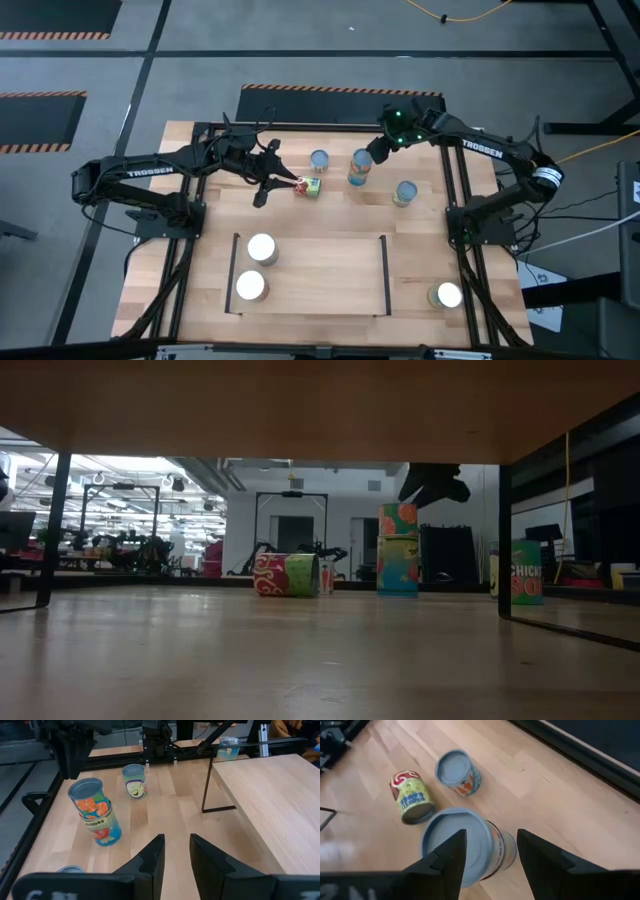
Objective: Pick and place cans onto a shelf
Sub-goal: Put the canned oranges on the shelf
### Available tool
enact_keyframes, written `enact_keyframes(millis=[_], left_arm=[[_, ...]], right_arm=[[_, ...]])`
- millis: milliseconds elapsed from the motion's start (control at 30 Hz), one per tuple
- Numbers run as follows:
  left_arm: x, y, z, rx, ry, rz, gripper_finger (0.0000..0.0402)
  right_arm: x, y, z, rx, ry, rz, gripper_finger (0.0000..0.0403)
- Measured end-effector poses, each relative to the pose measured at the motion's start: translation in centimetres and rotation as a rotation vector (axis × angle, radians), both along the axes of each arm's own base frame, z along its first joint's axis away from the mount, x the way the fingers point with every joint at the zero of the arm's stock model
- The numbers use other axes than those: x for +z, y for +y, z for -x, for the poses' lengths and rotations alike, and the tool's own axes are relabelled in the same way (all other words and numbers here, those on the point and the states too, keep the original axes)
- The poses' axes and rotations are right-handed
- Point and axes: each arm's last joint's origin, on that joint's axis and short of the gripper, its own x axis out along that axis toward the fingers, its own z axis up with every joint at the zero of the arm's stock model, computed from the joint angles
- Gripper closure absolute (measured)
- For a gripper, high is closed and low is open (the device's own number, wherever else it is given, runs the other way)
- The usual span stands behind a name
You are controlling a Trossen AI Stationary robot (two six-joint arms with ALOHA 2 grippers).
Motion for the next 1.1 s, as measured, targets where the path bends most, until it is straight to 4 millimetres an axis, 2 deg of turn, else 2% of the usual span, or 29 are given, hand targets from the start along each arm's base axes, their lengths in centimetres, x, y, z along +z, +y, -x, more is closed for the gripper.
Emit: enact_keyframes(millis=[233,833,1100], left_arm=[[0.00,-0.01,0.00,0.000,0.000,0.000,0.0318],[-0.01,-0.01,0.00,0.000,0.001,0.000,0.0318],[-0.01,-0.01,0.00,0.000,0.001,0.000,0.0318]], right_arm=[[-0.77,-0.25,-0.34,0.003,0.022,-0.017,0.0223],[-1.04,0.00,-0.14,0.026,0.060,-0.028,0.0224],[-1.08,0.04,-0.10,0.026,0.066,-0.033,0.0253]])
